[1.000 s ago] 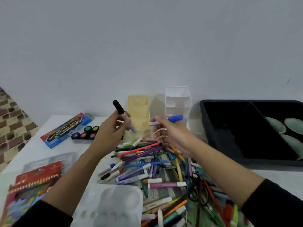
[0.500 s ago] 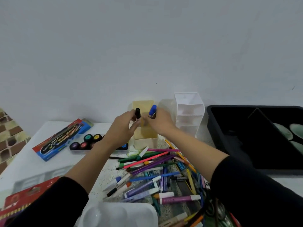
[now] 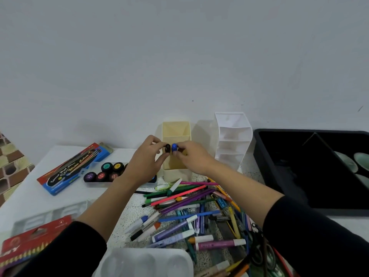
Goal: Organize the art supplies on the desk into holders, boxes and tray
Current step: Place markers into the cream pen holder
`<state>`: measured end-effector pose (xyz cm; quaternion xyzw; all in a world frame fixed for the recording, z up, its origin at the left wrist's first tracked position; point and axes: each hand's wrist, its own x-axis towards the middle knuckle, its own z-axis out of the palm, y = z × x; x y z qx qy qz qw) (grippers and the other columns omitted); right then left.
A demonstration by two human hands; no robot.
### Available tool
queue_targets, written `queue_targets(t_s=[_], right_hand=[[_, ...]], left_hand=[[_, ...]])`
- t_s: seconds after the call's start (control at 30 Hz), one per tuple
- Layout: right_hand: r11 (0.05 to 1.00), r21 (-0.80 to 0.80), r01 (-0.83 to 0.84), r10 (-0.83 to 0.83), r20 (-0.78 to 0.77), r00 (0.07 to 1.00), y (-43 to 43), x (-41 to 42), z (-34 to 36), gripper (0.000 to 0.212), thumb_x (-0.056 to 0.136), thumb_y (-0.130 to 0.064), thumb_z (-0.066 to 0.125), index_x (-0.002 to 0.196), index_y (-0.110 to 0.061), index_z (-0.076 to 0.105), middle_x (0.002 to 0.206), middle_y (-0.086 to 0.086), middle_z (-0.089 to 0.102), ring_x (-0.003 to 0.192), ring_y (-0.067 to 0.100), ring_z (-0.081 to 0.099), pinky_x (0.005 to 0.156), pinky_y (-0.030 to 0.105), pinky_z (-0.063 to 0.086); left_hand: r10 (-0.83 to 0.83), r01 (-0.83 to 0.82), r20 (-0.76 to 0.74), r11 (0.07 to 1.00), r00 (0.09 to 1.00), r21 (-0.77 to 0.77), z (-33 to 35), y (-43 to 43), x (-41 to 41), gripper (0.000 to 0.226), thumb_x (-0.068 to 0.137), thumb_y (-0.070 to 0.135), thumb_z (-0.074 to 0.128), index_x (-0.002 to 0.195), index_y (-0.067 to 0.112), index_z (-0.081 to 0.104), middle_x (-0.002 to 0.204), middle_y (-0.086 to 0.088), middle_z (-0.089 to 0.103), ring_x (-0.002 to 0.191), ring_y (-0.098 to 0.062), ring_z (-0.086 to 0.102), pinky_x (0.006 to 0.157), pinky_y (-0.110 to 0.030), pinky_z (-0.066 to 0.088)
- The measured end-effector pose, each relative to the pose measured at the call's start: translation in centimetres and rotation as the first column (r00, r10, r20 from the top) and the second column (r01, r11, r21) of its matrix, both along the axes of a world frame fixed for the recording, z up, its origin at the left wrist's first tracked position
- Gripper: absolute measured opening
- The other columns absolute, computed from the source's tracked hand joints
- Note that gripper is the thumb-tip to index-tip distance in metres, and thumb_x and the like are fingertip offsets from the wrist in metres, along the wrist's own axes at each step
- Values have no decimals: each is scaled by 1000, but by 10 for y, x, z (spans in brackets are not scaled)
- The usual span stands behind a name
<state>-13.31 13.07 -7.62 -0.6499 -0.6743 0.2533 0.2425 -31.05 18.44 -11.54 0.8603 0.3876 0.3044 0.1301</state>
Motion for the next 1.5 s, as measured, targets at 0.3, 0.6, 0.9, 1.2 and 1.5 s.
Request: queue_targets(t_s=[0.3,0.6,0.9,1.2,1.5], right_hand=[[1000,-3,17,-17,-37,999,-8,1,-6,35,107,-31,43,132,-15,62,86,1,62,83,22,60,78,43,55],[991,25,128,-125,-118,985,-34,9,-2,45,104,-38,49,145,-20,48,111,-1,63,84,15,59,83,33,51],[982,76,171,-136,-340,931,-140,46,9,15,102,-31,56,100,-21,68,81,-2,69,63,13,63,72,45,60],[991,94,92,-89,-37,995,-261,136,21,18,101,-30,59,92,-19,68,76,-13,62,72,5,59,63,19,41],[973,-34,228,-195,407,892,-336,257,-19,8,95,-31,59,96,-24,62,90,-8,60,80,15,56,74,35,50]], left_hand=[[-18,25,78,995,997,-96,-8,-6,1,33,94,6,68,127,6,65,111,-12,63,102,-23,65,81,-25,56],[147,-69,203,935,968,-348,8,-34,2,30,96,19,66,121,21,49,104,3,66,87,-5,66,70,-14,48],[-50,123,191,911,980,-394,19,-107,19,19,99,34,60,83,24,62,69,-4,61,63,-24,58,61,-41,51],[-496,528,185,822,848,-214,31,-190,121,14,102,29,57,94,20,64,79,6,60,73,-15,58,66,-33,46],[-543,539,49,813,839,-222,13,-253,209,6,99,29,60,97,27,65,86,19,58,81,-5,57,70,-17,41]])
